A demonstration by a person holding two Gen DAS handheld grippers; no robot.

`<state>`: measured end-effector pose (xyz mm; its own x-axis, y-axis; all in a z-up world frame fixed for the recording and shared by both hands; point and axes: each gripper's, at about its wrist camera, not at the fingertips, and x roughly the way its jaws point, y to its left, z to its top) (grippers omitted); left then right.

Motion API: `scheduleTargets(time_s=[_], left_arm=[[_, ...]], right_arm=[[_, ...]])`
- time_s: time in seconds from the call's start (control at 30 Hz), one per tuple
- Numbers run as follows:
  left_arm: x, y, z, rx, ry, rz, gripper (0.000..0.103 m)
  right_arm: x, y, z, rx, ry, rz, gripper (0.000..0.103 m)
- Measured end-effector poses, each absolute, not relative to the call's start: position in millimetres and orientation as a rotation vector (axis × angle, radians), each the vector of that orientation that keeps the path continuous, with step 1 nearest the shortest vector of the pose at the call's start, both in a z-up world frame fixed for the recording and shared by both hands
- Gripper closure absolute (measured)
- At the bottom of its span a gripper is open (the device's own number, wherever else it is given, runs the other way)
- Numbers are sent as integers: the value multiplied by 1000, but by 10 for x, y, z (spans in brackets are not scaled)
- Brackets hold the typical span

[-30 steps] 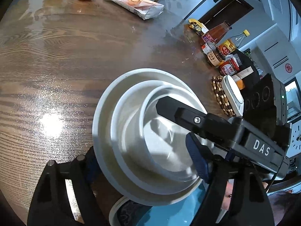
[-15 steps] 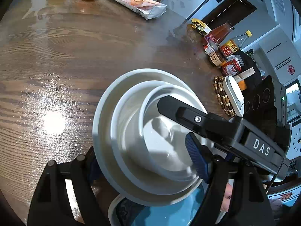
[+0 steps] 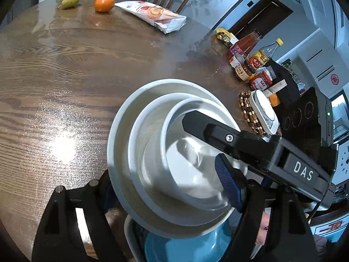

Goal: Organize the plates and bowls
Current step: 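Carry the dish stack across the table with both grippers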

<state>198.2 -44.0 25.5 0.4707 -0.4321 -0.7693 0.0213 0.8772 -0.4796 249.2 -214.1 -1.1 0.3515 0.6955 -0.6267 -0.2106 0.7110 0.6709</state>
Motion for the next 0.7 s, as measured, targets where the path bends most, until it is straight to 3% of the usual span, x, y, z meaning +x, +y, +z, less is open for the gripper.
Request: scheduleTargets(time_s=[0.7], left_arm=[[1602, -430, 540, -422, 968, -310, 26]], right_arm=[[2183, -2116, 291, 504, 972, 640, 33]])
